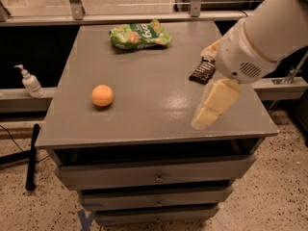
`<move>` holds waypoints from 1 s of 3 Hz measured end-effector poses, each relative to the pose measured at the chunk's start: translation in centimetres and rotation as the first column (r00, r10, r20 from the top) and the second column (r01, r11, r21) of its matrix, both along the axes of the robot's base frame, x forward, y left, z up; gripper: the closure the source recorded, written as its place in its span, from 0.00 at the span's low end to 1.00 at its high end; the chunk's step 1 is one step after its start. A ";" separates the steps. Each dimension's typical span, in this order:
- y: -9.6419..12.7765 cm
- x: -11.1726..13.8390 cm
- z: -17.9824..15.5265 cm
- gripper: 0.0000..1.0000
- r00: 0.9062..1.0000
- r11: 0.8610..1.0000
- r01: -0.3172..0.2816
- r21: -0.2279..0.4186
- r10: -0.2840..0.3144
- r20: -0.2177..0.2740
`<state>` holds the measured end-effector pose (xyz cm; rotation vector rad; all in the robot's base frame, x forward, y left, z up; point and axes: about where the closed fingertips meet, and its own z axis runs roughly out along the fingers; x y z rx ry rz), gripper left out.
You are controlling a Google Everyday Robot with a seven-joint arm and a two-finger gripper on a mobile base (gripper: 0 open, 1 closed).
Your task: Move orange near green rice chip bag
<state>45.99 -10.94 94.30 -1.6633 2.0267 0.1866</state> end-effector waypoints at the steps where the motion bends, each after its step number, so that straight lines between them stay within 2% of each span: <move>1: 7.1 1.7 -2.3 0.00 0.999 0.986 -0.054 0.157 0.053 0.006; 2: 13.1 3.0 -4.4 0.00 0.997 0.953 -0.079 0.292 0.082 0.003; 3: 17.8 4.6 -6.0 0.00 0.996 0.910 -0.089 0.405 0.093 0.010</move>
Offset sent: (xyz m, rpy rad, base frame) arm 0.0512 0.2031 -0.0716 0.4806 0.0222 0.1086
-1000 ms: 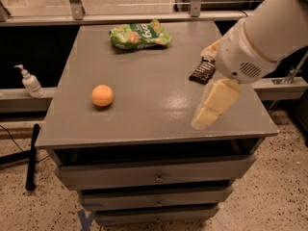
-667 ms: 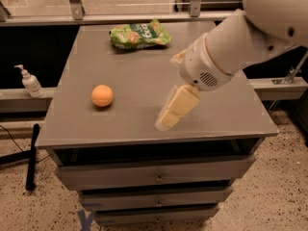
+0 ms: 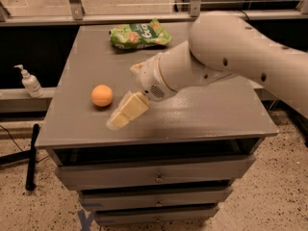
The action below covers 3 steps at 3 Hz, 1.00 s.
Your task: Move orange near green rice chip bag
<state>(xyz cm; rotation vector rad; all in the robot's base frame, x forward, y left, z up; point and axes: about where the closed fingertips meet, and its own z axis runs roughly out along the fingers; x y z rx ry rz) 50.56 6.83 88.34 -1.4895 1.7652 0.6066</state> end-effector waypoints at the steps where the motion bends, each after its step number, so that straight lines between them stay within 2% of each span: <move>1: 3.1 2.1 -0.7 0.00 1.000 0.996 0.005 0.092 -0.006 0.015; 2: 5.1 3.8 -1.6 0.00 1.000 0.990 0.014 0.143 -0.017 0.019; 3: 6.4 4.6 -2.8 0.18 1.000 0.985 0.021 0.170 -0.022 0.004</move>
Offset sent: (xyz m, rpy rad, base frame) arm 0.0603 0.0702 -0.0289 0.2057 -0.0221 -0.0331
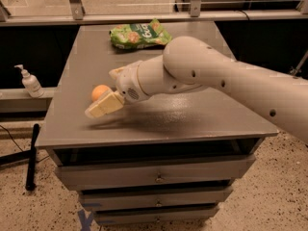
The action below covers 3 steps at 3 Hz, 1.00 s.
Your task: Move orange near green rice chip bag
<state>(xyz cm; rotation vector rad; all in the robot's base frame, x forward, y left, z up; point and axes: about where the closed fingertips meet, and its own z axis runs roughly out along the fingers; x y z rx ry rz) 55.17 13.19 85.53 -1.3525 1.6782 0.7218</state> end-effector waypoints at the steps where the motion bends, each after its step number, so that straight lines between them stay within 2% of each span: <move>1: 0.6 0.3 -0.5 0.41 1.000 1.000 0.006 0.019 -0.006 -0.010; 3: 0.1 1.0 0.3 0.87 1.000 0.999 0.027 0.037 -0.027 0.002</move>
Offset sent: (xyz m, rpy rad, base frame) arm 0.0120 0.0025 -0.0005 0.0427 0.0040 -0.0323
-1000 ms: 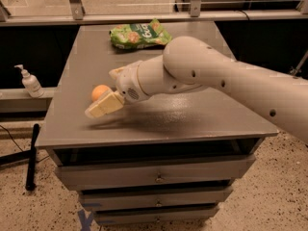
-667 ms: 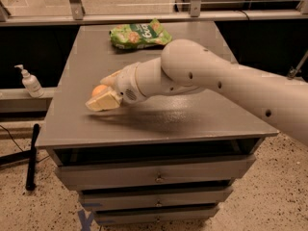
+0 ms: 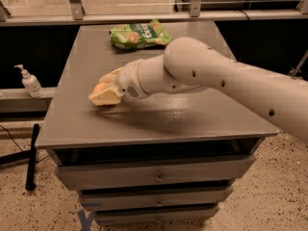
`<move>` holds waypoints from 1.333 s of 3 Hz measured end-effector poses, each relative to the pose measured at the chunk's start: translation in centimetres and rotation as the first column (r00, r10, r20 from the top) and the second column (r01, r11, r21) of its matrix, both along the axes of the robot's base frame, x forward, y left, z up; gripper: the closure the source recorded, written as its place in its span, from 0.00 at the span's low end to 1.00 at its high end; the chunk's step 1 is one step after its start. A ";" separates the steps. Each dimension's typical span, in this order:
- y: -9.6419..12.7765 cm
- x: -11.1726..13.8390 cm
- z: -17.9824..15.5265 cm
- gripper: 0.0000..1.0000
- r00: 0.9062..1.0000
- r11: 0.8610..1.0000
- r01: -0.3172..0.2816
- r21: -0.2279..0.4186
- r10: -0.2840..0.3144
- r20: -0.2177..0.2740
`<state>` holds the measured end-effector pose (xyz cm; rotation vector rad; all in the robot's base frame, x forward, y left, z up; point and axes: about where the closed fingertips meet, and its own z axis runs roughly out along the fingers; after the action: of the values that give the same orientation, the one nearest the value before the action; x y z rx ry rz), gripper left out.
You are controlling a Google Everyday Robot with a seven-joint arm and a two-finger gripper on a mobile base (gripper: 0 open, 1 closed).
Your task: Move orange near green rice chip bag
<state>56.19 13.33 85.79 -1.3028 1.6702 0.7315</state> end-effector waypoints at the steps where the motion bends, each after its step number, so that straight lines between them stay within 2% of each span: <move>1: -2.0 1.4 1.7 1.00 0.999 0.999 0.034 0.001 -0.034 0.039; 2: -6.3 3.9 5.6 1.00 0.988 0.996 0.091 -0.017 -0.088 0.127; 3: -6.3 3.9 5.6 1.00 0.988 0.996 0.091 -0.017 -0.088 0.127; 4: -7.6 5.2 6.8 1.00 0.972 0.993 0.117 0.000 -0.114 0.207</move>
Offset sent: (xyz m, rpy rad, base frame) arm 0.0664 -0.1184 0.0952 -0.0569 -0.2178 -0.1592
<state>61.43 5.70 92.56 -1.2341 1.5696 0.4995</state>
